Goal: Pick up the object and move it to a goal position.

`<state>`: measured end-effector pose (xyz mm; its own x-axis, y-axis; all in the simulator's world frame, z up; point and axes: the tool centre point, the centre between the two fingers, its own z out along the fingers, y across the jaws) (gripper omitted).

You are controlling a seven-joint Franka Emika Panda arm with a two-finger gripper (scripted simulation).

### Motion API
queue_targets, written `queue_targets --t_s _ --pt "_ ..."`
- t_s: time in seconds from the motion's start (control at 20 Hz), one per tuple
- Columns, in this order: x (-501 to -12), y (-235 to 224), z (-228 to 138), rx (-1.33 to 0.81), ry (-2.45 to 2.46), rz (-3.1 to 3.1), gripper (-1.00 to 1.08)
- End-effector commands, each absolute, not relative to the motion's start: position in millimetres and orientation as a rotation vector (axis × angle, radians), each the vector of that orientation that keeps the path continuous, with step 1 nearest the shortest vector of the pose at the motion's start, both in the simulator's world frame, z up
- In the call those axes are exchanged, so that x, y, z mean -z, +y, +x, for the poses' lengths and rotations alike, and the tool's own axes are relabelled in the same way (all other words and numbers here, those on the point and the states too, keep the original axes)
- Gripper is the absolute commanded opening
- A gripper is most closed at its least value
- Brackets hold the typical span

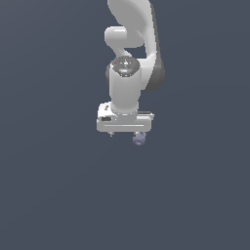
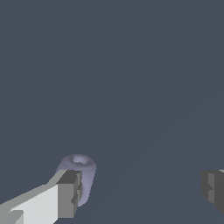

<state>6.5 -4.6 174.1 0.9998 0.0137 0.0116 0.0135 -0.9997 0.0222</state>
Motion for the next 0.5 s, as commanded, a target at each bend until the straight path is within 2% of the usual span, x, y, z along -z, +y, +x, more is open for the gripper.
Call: queue_targets --t_s 0.0,0.45 --pt "-174.1 -4.6 6.5 -0.018 0.021 3.119 1.0" --pt "-170.1 -16.0 8.5 -0.01 0.015 3.129 1.0"
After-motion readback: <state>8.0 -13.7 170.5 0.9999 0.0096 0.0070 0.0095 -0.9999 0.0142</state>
